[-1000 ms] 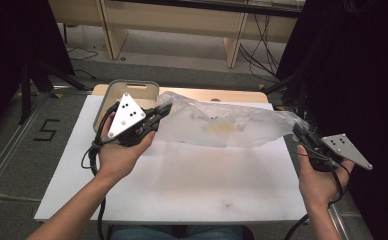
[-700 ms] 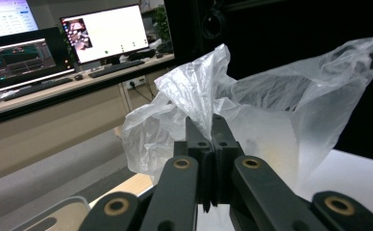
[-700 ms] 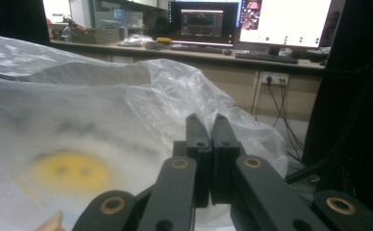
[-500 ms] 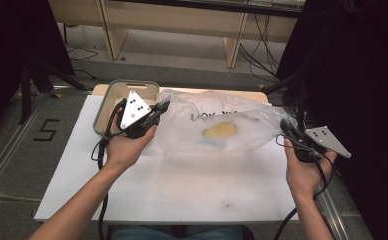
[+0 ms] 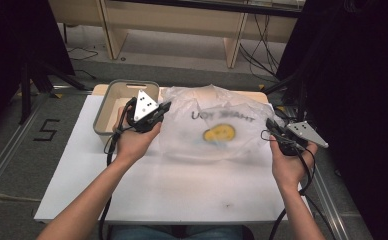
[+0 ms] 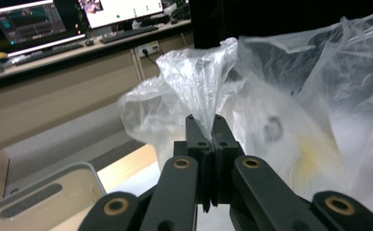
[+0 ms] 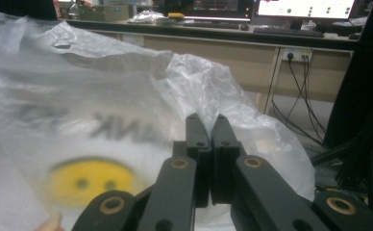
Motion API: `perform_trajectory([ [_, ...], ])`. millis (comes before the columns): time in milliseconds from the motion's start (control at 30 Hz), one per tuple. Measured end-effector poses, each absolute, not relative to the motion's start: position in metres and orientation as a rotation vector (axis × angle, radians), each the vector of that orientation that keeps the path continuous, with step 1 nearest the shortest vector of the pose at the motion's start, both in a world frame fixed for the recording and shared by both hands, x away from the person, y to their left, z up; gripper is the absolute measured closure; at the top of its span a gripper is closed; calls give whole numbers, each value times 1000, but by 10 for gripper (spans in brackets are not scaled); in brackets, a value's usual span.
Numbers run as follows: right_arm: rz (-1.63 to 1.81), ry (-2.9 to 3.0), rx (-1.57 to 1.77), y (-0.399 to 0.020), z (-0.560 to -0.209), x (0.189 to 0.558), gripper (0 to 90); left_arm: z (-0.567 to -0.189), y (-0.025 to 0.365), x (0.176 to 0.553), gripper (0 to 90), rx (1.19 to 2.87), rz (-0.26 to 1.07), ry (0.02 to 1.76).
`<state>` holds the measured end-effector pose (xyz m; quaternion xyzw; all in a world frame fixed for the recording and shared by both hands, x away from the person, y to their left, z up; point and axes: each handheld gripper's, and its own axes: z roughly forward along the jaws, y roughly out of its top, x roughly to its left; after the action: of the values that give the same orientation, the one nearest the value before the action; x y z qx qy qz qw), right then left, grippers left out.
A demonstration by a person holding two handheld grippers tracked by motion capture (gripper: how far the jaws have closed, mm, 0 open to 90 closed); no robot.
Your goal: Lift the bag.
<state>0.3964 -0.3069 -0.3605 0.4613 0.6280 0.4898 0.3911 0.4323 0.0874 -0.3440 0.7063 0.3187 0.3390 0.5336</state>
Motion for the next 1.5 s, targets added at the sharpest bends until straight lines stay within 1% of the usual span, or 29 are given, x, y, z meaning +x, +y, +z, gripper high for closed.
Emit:
perform_trajectory([
  [333,1224,1639,1204,-302,-374,407,891,-361,85,448,892,1712,812,813],
  [533,1195,1694,1222,-296,-390,414,890,-376,80,455,892,1745,801,842],
  [700,1180,1716,1239,-295,-396,418,890,-386,78,461,891,1765,786,866],
  [1100,1176,1715,1258,-298,-397,419,884,-389,80,465,875,1762,774,892],
  [1200,1176,1712,1261,-298,-397,420,884,-388,81,465,836,1758,766,895],
  [1267,1178,1711,1260,-298,-397,420,884,-388,81,464,792,1749,751,905],
  [1433,1178,1707,1262,-299,-396,421,884,-383,84,461,600,1725,767,943],
  [1500,1176,1707,1264,-299,-396,421,884,-381,86,459,492,1717,754,971],
])
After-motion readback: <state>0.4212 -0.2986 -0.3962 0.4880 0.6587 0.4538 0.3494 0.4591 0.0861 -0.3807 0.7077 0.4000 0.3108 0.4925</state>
